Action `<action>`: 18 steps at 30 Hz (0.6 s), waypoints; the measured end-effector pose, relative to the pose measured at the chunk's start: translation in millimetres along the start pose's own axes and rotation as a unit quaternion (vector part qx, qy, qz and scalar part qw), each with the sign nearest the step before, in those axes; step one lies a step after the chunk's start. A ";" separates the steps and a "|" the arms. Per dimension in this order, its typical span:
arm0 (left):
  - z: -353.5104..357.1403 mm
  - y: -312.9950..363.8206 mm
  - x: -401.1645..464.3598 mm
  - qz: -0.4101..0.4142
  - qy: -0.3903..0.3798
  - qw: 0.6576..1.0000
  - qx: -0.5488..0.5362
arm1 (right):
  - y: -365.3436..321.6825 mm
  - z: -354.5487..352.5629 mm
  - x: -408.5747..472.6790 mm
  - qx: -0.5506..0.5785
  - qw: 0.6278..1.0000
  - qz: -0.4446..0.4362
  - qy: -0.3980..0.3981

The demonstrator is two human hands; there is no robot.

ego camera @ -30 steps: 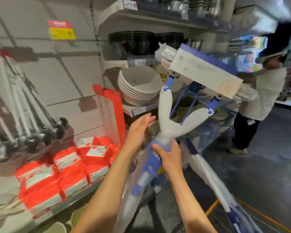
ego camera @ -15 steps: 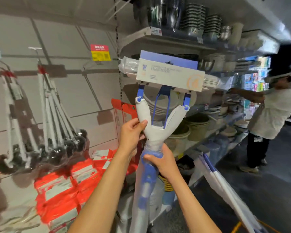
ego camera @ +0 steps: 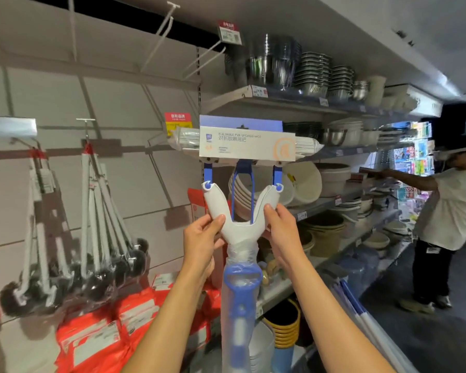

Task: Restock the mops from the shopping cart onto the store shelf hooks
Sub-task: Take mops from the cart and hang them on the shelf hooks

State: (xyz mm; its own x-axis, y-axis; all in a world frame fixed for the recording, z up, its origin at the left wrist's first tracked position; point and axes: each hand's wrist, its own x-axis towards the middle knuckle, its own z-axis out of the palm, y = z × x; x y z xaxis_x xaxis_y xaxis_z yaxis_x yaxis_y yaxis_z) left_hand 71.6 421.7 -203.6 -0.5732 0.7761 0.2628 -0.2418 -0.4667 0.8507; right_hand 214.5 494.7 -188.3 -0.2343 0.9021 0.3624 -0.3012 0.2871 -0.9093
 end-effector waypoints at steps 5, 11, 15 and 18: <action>5.2 10.9 18.0 0.003 0.000 0.999 0.042 | -3.2 5.5 24.0 0.035 0.999 0.017 -0.018; 31.2 39.7 55.0 0.067 0.022 0.988 0.134 | -6.0 4.8 64.0 0.057 0.998 0.019 -0.035; 54.2 45.2 78.0 0.094 0.032 0.984 0.149 | -18.5 1.4 101.9 0.061 0.997 -0.012 -0.040; 74.1 48.0 99.2 0.113 0.050 0.983 0.138 | -25.8 -2.8 132.7 0.075 0.995 -0.027 -0.058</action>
State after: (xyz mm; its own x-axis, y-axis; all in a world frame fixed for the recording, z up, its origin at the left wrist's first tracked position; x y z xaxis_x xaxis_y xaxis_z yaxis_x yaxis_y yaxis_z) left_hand 61.2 507.7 -102.9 -0.6659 0.6133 0.4247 0.1137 -0.4793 0.8703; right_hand 193.8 608.0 -117.3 -0.3177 0.8408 0.4384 -0.4484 0.2741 -0.8508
